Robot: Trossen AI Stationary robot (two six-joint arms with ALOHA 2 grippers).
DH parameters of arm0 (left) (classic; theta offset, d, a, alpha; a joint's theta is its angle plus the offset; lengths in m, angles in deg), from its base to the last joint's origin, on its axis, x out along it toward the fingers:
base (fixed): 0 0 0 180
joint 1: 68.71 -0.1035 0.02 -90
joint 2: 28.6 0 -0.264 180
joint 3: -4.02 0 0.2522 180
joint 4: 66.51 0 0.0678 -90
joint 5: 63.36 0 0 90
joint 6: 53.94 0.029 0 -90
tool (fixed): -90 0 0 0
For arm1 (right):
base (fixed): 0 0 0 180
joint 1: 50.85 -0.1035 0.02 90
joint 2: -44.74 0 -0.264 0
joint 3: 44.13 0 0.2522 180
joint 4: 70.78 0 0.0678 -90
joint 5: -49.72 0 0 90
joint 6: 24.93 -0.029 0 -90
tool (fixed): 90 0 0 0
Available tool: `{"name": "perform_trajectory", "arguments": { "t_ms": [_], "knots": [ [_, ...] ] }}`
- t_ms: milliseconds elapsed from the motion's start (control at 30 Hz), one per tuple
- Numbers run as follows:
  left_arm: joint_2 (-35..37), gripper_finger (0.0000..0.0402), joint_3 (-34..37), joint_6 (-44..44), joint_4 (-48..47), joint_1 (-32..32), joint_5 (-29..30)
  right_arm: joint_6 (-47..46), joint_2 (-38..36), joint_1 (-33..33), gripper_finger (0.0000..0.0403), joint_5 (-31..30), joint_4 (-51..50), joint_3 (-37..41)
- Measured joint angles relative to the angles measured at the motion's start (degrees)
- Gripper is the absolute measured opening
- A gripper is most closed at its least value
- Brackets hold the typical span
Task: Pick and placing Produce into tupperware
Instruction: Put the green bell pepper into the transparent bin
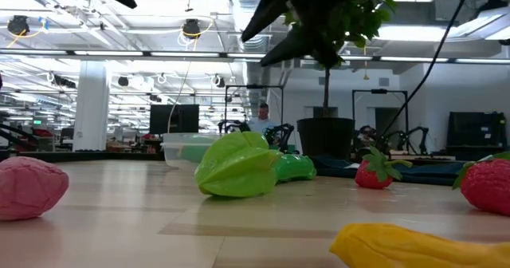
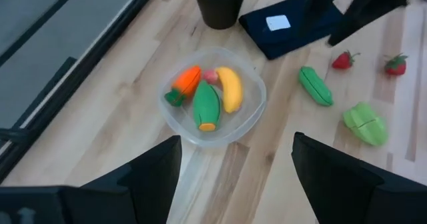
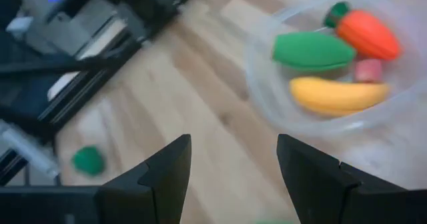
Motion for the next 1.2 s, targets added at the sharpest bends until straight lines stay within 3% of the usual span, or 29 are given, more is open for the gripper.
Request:
{"name": "perform_trajectory", "arguments": {
  "t_ms": [167, 400, 567, 800, 933, 1200],
  "knots": [
    [-0.7, 0.0272, 4.6, -1.7, 3.6, 0.8, -4.6, -1.8, -3.2, -4.4, 0.0214, 0.0, -5.3, 0.0],
    [-1.1, 0.0272, 11.5, -5.5, 4.3, 2.9, -18.6, -6.2, -6.4, -10.9, 0.0214, 0.0, -11.5, 0.0],
    [-1.1, 0.0272, 13.8, -8.4, 5.1, 7.6, -24.8, -9.7, -7.6, -15.0, 0.0214, 0.0, -14.5, 0.0],
    [-1.1, 0.0272, 15.6, -12.1, 15.0, 17.0, -25.5, -15.0, -7.6, -20.1, 0.0214, 0.0, -18.3, 0.0],
    [-1.5, 0.0272, 15.7, -14.7, 21.6, 23.6, -21.8, -18.6, -7.6, -22.9, 0.0214, 0.0, -23.1, 0.0],
    [-7.9, 0.0272, 15.7, -21.1, 22.7, 32.1, -18.9, -26.1, -7.4, -28.5, 0.0214, -1.4, -33.3, 0.0]
  ]
}}
